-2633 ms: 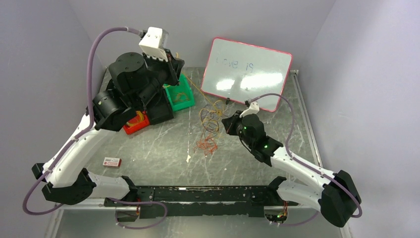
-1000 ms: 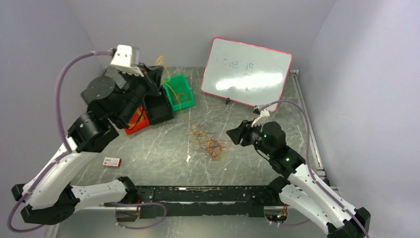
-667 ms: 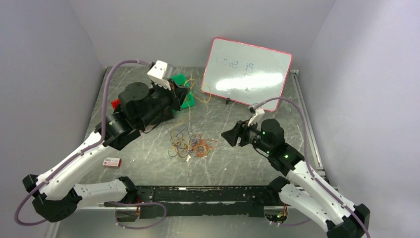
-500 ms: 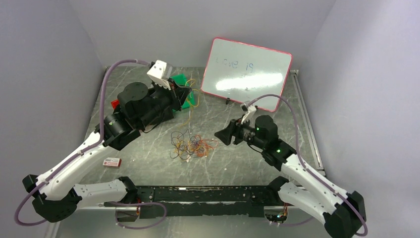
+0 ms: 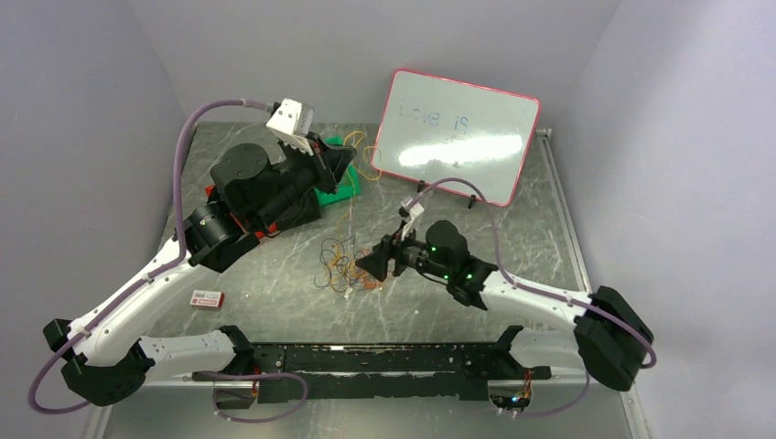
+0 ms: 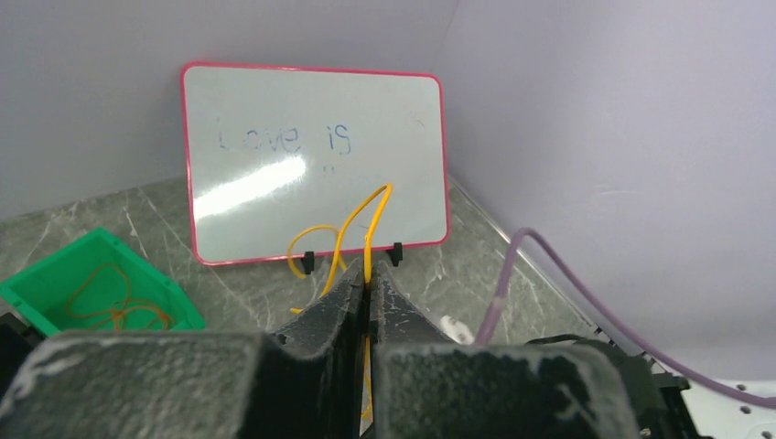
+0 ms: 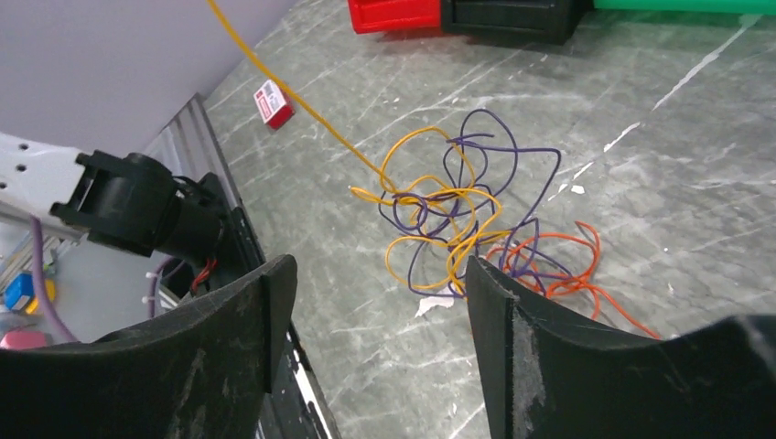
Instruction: Untangle the cables
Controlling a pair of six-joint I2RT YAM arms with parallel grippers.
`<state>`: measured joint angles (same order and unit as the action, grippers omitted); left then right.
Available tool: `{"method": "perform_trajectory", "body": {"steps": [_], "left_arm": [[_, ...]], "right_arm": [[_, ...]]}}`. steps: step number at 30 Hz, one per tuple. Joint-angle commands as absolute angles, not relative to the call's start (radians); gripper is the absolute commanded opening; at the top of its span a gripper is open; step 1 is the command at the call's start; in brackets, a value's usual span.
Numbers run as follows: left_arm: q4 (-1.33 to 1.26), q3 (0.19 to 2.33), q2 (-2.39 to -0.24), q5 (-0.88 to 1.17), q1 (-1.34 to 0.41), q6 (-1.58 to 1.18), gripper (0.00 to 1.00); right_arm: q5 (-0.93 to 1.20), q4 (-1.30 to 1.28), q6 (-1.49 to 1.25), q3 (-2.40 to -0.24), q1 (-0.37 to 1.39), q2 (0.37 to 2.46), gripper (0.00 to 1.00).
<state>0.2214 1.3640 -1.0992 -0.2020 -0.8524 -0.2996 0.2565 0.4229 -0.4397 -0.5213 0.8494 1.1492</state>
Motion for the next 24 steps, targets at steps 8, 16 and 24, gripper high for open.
{"method": "perform_trajectory", "body": {"steps": [8,16,24], "left_arm": [[0.148,1.405,-1.090,-0.166,-0.847,-0.276,0.07],[0.182,1.467,-1.111,-0.109,-0.848,-0.238,0.07],[0.200,1.497,-1.127,-0.033,-0.847,-0.216,0.07]], "right_arm": [[0.053,0.403,-0.379,-0.634,0.876,1.282,0.70],[0.090,1.109,-0.025,-0.418,0.875,1.429,0.75],[0.261,1.265,0.154,-0.465,0.863,1.577,0.72]]}}
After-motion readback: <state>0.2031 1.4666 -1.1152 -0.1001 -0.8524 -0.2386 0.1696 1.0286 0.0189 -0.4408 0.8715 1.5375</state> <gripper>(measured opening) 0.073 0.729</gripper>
